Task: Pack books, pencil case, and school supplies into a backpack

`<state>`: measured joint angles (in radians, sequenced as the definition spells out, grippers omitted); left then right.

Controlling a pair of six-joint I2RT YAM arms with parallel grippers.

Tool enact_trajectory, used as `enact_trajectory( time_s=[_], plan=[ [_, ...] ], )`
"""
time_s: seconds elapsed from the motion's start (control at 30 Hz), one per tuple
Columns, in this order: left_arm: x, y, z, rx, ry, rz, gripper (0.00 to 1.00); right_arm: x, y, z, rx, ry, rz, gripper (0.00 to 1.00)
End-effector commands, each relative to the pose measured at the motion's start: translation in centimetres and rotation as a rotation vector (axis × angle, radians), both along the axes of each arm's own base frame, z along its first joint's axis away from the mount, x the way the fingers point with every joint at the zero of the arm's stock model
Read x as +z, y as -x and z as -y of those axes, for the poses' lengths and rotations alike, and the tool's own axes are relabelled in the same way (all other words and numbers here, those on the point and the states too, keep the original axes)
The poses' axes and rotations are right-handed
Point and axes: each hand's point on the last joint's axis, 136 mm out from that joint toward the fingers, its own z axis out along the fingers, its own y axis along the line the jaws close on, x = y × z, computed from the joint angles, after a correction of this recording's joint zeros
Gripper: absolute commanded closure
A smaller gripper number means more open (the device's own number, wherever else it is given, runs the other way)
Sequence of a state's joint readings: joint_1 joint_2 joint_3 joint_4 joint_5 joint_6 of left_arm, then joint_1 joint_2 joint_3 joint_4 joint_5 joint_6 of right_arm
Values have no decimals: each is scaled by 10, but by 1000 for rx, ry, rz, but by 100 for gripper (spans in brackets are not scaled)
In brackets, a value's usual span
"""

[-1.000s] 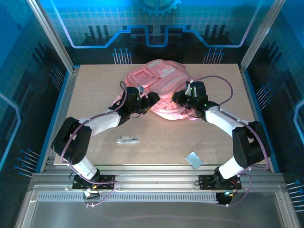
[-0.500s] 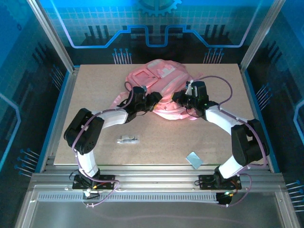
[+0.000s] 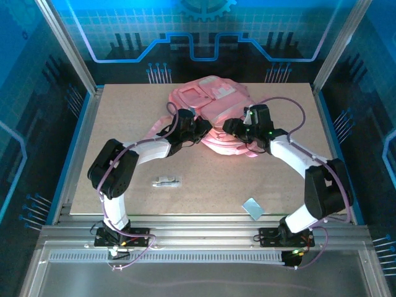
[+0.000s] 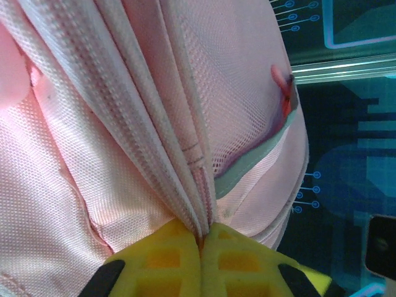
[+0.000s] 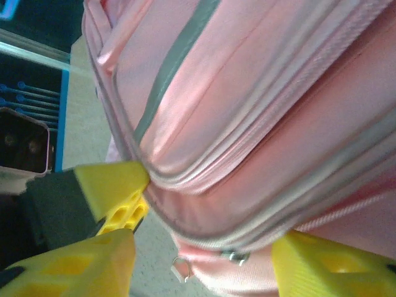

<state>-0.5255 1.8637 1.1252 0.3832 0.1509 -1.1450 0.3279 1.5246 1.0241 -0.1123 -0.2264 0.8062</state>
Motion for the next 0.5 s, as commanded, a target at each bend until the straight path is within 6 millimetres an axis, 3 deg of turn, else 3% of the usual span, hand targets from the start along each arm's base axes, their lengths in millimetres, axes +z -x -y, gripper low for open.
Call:
enact_trajectory(
  time_s=[0.0,0.2,0.47],
  plan=[
    [52,-18,8,24,40,163,100,16,22,7,-15,111,-15,34],
    [51,-16,17,15,71,157,100,8,42,3,-12,238,-67,34],
    [59,-6,20,4,82,173,100,-16,20,3,-43,357,-78,37]
  ],
)
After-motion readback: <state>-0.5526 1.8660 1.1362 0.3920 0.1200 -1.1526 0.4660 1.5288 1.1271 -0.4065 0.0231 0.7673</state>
